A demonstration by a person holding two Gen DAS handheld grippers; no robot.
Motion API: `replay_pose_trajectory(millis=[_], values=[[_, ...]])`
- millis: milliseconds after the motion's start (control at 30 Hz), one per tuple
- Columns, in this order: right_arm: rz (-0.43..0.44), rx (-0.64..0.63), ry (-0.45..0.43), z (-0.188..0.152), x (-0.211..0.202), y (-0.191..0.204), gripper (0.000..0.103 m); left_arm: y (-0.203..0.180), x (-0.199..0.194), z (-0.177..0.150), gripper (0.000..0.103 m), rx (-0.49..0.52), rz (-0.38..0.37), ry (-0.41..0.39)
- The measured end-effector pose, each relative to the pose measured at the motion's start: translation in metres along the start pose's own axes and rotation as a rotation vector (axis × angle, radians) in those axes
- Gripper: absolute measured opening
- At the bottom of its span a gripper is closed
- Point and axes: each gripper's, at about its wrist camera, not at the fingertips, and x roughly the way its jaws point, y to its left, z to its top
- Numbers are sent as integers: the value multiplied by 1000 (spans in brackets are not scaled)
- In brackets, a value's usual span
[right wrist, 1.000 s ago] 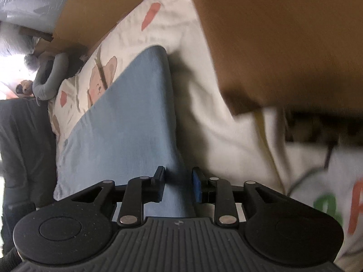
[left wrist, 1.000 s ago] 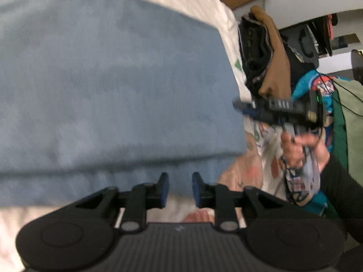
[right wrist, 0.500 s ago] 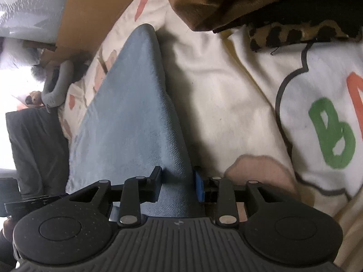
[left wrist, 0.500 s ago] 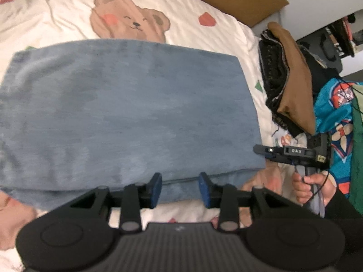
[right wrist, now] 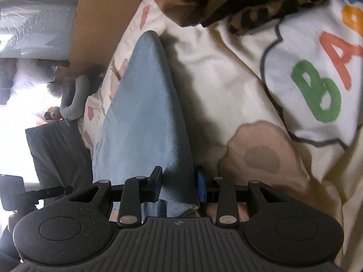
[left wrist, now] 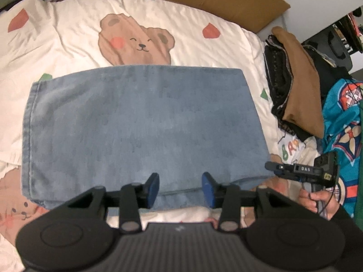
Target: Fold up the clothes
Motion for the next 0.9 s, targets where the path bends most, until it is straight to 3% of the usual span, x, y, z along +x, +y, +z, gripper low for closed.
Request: replay_pose_trajectory(millis=[267,567,900], values=[[10,42,-33,-2,13,-4,37,15,39,0,44,-36,12,2],[95,56,-57,5,32,11,37,17,78,-3,44,-20,13,14],[55,13,-16,18,57,26,38,18,108,-15,43,-19,10,27]])
